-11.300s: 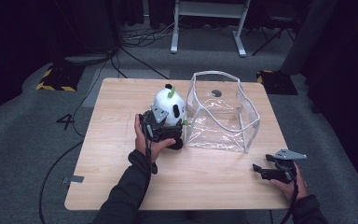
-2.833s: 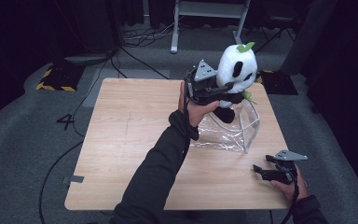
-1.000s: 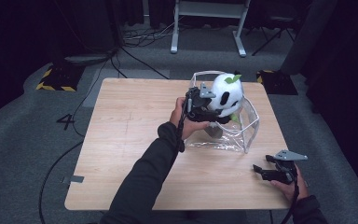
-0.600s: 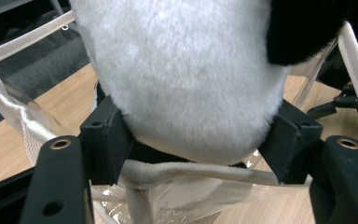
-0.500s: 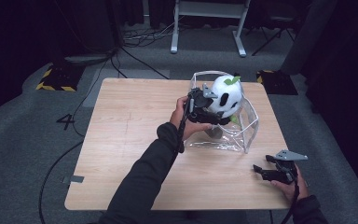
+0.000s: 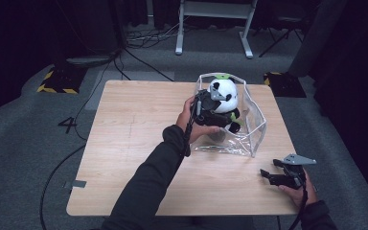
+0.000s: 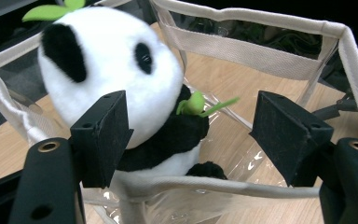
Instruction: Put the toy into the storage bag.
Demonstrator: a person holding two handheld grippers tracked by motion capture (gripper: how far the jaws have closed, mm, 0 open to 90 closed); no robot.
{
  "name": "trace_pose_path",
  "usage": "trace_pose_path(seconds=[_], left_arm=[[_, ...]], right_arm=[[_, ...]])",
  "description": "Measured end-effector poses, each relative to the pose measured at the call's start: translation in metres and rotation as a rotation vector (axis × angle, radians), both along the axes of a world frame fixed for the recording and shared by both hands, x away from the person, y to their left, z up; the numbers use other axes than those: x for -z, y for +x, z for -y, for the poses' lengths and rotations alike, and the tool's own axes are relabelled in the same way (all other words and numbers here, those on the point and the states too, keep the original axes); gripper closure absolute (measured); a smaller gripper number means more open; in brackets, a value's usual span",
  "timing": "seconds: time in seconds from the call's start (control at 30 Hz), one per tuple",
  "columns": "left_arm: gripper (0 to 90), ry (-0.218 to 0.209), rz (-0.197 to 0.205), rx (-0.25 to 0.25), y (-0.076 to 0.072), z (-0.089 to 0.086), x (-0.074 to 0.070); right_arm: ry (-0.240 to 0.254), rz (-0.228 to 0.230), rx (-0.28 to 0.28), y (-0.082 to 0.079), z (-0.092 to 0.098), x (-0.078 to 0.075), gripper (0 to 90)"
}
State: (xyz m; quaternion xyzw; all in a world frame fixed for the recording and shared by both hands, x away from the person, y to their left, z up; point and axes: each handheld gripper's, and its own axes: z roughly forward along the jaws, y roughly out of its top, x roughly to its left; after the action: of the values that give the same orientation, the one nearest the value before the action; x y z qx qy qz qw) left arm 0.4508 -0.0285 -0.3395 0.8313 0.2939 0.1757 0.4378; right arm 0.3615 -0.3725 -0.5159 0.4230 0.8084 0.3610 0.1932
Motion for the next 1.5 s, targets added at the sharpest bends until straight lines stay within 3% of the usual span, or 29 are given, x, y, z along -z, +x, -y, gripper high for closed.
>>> trace_pose_path(seconds=[0.5,1.5], left_arm=[[24.5,-0.035,0.027,-0.008,-0.005,-0.007,-0.009],[22.3,-0.04,0.036,-0.016,-0.01,-0.016,-0.018]], right_arm=[[-0.001,0.0,0.0,0.0,0.0,0.0,23.5],[-0.002,0.001,0.0,0.0,0.0,0.0,23.4]])
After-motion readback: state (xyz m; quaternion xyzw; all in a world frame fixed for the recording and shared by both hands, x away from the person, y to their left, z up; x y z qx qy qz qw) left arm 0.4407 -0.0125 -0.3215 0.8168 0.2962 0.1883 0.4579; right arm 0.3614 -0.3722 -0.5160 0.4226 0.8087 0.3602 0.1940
